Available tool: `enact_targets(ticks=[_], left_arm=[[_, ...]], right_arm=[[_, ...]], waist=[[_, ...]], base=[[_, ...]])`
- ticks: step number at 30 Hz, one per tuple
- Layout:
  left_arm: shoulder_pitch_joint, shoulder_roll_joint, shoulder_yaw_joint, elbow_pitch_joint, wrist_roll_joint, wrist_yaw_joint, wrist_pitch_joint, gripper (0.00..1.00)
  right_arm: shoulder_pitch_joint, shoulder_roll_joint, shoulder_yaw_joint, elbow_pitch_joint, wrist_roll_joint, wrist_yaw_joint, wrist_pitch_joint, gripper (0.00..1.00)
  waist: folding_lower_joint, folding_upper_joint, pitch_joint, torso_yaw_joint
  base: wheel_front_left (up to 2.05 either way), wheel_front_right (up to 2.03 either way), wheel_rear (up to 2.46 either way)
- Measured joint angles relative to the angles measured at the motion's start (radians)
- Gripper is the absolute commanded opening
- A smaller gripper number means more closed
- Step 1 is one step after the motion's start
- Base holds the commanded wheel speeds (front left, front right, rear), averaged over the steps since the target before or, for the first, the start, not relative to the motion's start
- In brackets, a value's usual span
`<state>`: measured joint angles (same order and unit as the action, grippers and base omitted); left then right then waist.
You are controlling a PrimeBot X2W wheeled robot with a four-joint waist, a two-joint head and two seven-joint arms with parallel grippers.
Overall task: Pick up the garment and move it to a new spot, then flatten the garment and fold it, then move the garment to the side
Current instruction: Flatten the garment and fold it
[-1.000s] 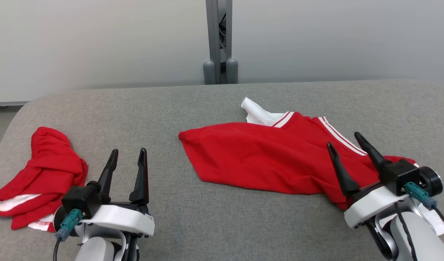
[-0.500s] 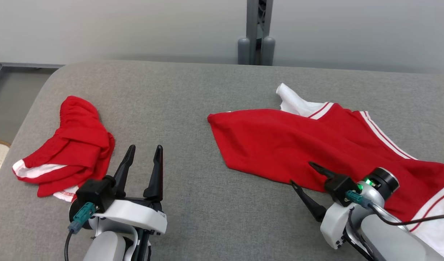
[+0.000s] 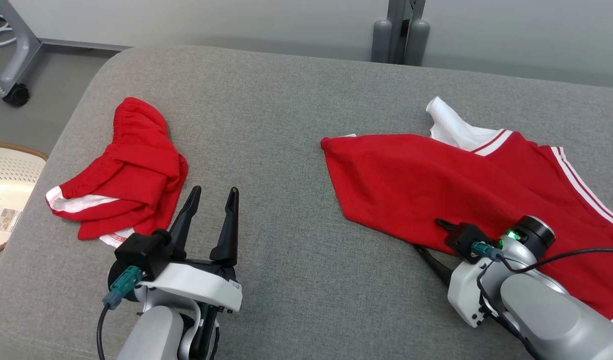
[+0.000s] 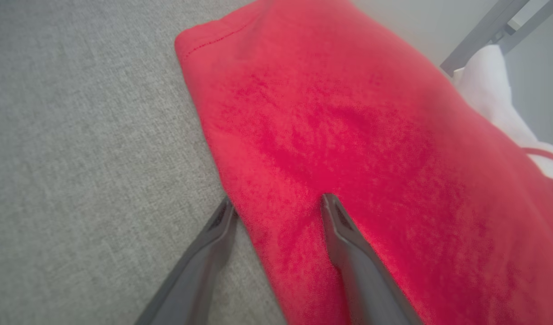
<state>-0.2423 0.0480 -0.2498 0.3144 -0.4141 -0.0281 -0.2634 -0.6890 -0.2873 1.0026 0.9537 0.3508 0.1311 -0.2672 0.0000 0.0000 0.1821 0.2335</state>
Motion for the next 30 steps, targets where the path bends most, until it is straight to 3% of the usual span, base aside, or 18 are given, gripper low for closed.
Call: enact_targets(ticks=[1,13,21,25,30], left_arm=[[-0.002,0.0,0.0,0.0,0.0,0.0,0.0,1.0],[0.003,0.0,0.003,0.009,-0.006,0.003,0.0,1.0],[0.01,0.0,0.003,0.016,-0.008,0.007,0.0,1.0],[0.021,0.0,0.009,0.02,-0.008,0.007,0.0,1.0],[0.03,0.0,0.013,0.018,-0.008,0.007,0.0,1.0]], right_arm=[[-0.006,0.001,0.009,0.006,0.008,0.0,-0.001,0.0],[-0.02,0.005,0.084,-0.069,0.103,0.0,0.003,0.0],[-0.019,-0.005,0.176,-0.253,0.24,0.0,0.003,0.0],[-0.024,-0.039,0.228,-0.396,0.369,0.0,0.003,0.0],[-0.087,-0.128,0.222,-0.494,0.522,0.0,0.008,0.0]], waist=[[0.0,0.0,0.002,0.002],[0.0,0.0,-0.024,-0.029],[0.0,0.0,-0.06,-0.05],[0.0,0.0,-0.074,-0.053],[0.0,0.0,-0.072,-0.053]], base=[[0.0,0.0,0.0],[0.0,0.0,0.0],[0.0,0.0,0.0],[0.0,0.0,0.0],[0.0,0.0,0.0]])
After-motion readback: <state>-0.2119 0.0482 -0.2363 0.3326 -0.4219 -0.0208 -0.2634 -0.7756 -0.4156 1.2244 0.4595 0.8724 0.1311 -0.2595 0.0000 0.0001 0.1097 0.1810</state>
